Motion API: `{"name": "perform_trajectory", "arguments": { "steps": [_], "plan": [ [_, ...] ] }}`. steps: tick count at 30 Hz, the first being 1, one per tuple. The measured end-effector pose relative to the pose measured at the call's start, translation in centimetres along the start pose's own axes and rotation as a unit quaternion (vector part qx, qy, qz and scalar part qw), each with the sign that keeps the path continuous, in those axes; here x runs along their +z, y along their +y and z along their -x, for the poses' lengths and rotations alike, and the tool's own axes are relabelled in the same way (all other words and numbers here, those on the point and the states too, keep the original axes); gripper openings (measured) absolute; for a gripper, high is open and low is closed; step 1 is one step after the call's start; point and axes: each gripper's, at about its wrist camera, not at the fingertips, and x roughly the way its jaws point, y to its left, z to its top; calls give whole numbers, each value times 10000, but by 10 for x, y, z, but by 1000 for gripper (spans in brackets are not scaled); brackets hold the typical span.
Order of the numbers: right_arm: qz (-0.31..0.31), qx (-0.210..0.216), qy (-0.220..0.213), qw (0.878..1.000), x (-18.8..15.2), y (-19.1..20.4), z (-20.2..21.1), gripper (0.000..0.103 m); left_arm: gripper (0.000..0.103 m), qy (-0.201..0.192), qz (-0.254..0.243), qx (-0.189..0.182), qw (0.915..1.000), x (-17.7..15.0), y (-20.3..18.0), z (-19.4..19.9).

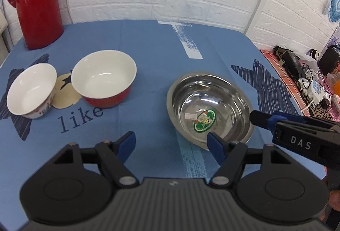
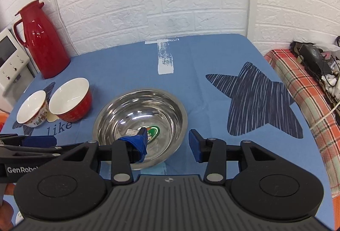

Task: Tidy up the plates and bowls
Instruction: 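Grasp the rim of the steel bowl with the right gripper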

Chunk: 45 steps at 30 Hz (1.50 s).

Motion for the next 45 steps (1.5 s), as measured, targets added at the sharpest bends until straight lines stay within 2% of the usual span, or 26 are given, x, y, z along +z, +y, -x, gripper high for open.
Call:
{"name": "perform_trajectory", "arguments": {
  "steps": [7, 11, 14, 17, 18, 20, 25, 29, 32, 39, 45],
  "plan": [
    [-45, -215, 319, 9992, 12, -4, -41, 27, 72, 153, 55, 295, 9994, 15, -10, -45],
    [104, -244, 552, 9981, 13, -2, -61, 27, 72, 253, 177, 190, 9993, 14, -9, -64],
    [137, -157, 610, 9979, 10, -5, -71, 28, 71, 241, 168, 252, 9993, 14, -7, -73],
    [10, 84, 600, 9982, 5, -9, -78, 25, 49, 413, 235, 81, 9988, 12, -3, -83],
    [-16, 115, 569, 9983, 3, -10, -80, 23, 41, 319, 162, 106, 9993, 12, -4, -83],
    [79, 115, 488, 9987, 0, -7, -80, 17, 13, 327, 46, 42, 9994, 13, -7, -85],
    [-130, 306, 506, 9982, -6, -11, -71, 12, 8, 435, 85, -107, 9990, 8, -3, -80],
    [-181, 462, 391, 9980, -25, -7, -44, 13, 8, 377, -133, -185, 9990, -12, -9, -48],
    [-56, 487, 300, 9983, -52, 4, -7, 14, 8, 320, -377, -163, 9986, -37, -18, -14],
    [-31, 505, 225, 9985, -134, 13, 84, 17, 10, 545, -735, -494, 9946, -130, -29, 58],
    [47, 421, 113, 9990, -187, 24, 137, 20, 11, 737, -932, -715, 9903, -192, -30, 91]
  ]
}}
